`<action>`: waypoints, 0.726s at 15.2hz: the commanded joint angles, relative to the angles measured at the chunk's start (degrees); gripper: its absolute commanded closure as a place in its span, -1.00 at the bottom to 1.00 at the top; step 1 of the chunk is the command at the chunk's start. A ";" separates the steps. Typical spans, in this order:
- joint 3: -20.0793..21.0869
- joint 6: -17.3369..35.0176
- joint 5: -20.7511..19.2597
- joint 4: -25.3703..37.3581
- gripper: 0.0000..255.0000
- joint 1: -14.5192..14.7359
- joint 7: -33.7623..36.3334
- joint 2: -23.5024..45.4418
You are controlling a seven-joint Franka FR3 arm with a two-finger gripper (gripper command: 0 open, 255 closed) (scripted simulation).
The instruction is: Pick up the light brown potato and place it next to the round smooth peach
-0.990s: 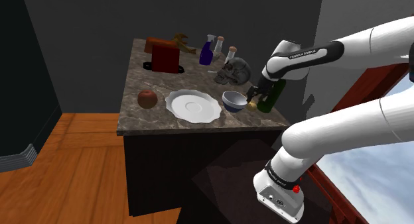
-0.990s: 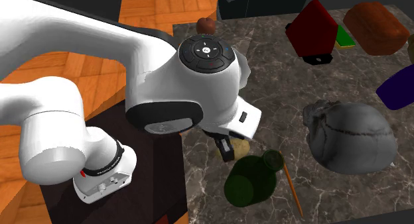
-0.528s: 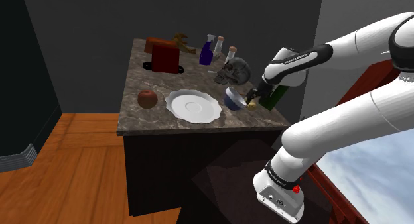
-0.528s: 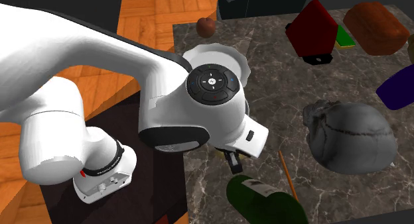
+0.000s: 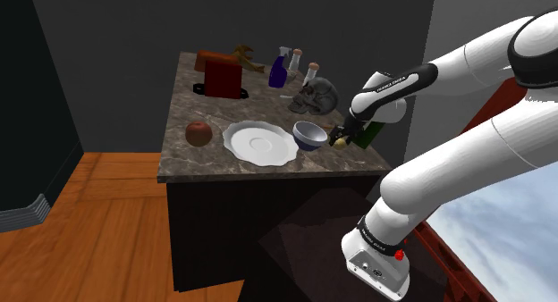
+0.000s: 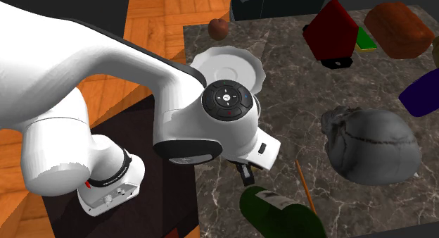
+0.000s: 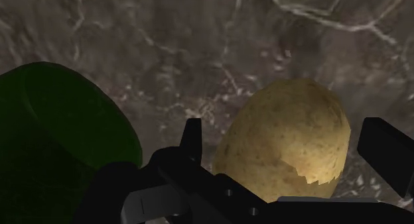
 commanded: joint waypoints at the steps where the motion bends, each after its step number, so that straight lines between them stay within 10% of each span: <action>1: -0.01 0.03 0.00 -0.01 -1.00 0.01 0.00 0.02; 2: 0.00 0.01 0.00 0.00 -1.00 0.00 0.00 0.01; 3: 0.00 0.01 0.00 0.00 1.00 0.00 0.00 0.01; 11: 0.00 0.01 0.00 0.00 1.00 0.00 0.00 0.01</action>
